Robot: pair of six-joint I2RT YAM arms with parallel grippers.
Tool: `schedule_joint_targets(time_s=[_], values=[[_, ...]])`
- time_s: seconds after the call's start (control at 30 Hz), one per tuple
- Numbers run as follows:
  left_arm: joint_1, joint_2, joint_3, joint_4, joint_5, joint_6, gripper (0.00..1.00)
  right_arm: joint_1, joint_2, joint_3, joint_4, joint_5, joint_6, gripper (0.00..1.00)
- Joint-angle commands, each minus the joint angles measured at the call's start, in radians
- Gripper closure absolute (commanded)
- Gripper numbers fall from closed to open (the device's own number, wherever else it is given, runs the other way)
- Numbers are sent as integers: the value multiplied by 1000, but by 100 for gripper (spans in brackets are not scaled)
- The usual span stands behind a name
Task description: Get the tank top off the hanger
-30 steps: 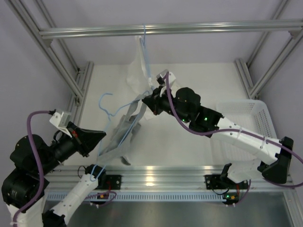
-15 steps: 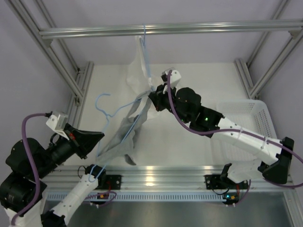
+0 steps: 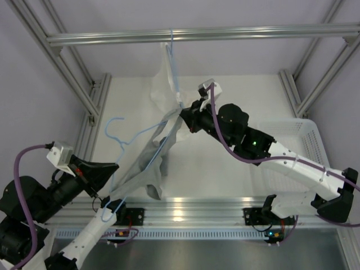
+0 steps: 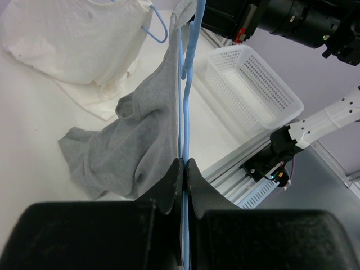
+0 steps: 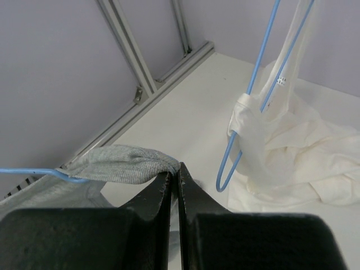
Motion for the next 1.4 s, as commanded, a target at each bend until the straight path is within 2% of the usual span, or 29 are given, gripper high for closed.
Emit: schedule_joint_targets(time_s=[0.0, 0.63, 1.17, 1.37], values=[[-11, -10, 19, -7, 15, 9, 100, 5, -42, 53, -39, 51, -21, 100], [-31, -24, -4, 61, 136, 20, 100, -36, -73, 53, -127, 54, -24, 100], [-29, -42, -21, 95, 185, 69, 100, -119, -77, 56, -175, -176, 3, 100], [-31, -64, -19, 128, 145, 63, 100, -127, -70, 39, -189, -264, 9, 100]])
